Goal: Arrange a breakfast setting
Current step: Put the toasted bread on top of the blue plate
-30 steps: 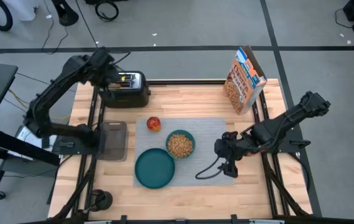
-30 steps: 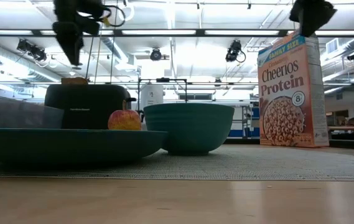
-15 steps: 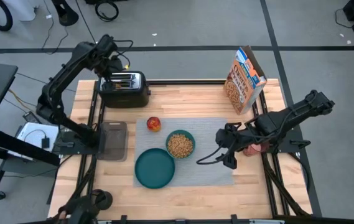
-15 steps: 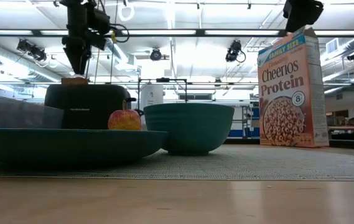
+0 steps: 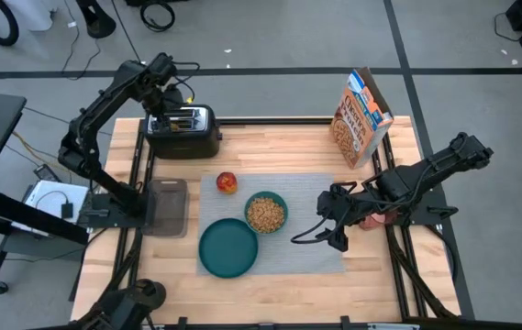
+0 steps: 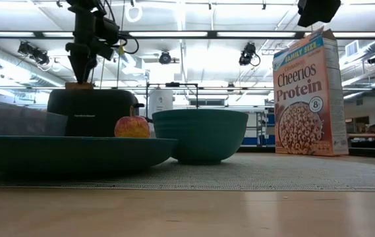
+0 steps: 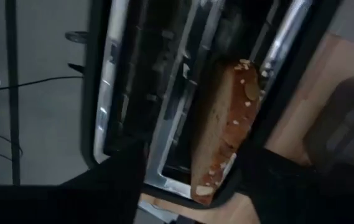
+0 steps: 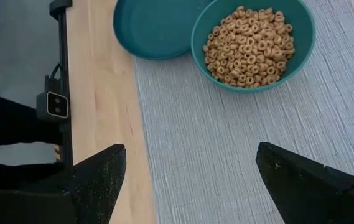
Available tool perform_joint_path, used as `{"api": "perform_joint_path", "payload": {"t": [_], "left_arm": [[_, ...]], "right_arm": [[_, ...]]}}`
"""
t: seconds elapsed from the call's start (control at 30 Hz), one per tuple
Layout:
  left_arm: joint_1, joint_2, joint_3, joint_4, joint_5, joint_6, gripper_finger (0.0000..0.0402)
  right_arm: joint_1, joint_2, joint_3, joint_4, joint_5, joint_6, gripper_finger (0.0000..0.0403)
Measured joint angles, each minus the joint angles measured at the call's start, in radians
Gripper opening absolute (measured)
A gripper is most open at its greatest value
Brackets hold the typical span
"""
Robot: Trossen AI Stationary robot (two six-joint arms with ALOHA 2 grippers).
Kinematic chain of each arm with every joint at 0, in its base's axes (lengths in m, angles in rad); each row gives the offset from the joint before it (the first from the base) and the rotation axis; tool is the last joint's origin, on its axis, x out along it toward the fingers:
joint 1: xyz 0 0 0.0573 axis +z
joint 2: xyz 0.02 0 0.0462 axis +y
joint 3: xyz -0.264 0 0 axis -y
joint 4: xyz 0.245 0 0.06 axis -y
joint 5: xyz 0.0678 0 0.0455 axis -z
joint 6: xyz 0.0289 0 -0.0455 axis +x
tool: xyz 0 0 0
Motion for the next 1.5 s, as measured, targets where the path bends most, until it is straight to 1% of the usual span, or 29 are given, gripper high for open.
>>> {"api": "perform_joint_path", "payload": {"t": [0.13, 0.23, 0.4, 0.57, 0.63, 0.8, 0.97, 1.07, 1.37, 1.5], "left_arm": [[-0.005, 0.0, 0.0, -0.007, -0.001, -0.04, 0.0196], [-0.014, 0.0, 0.0, -0.004, -0.001, -0.049, 0.0173], [-0.024, 0.0, -0.006, 0.009, 0.012, -0.051, 0.0169], [-0.023, -0.001, -0.081, 0.01, 0.013, -0.04, 0.0189], [-0.024, -0.001, -0.104, 0.015, -0.006, -0.033, 0.0195], [-0.024, -0.003, -0.109, 0.019, -0.018, -0.029, 0.0196], [-0.024, -0.003, -0.094, 0.012, -0.029, -0.017, 0.0178], [-0.024, -0.003, -0.081, 0.011, -0.048, -0.012, 0.0159], [-0.024, -0.003, -0.078, 0.009, -0.047, -0.01, 0.0105], [-0.024, -0.004, -0.078, -0.004, -0.047, -0.038, 0.0093]], "right_arm": [[0.0, 0.0, 0.0, 0.0, 0.001, -0.012, 0.0362], [0.0, 0.001, 0.0, 0.0, 0.002, -0.019, 0.0362], [0.0, 0.001, 0.0, 0.0, 0.003, -0.024, 0.0362], [0.0, 0.001, 0.0, -0.001, 0.003, -0.025, 0.0362], [0.0, 0.001, 0.0, -0.001, 0.003, -0.023, 0.0362], [0.0, 0.001, 0.0, -0.001, 0.002, -0.026, 0.0362], [-0.01, 0.001, 0.0, -0.001, 0.002, -0.034, 0.0362], [-0.014, 0.001, 0.0, -0.001, 0.0, -0.034, 0.0362], [-0.014, 0.001, 0.0, -0.001, 0.0, -0.026, 0.0362], [-0.014, 0.001, 0.0, -0.001, -0.008, -0.026, 0.0362]]}}
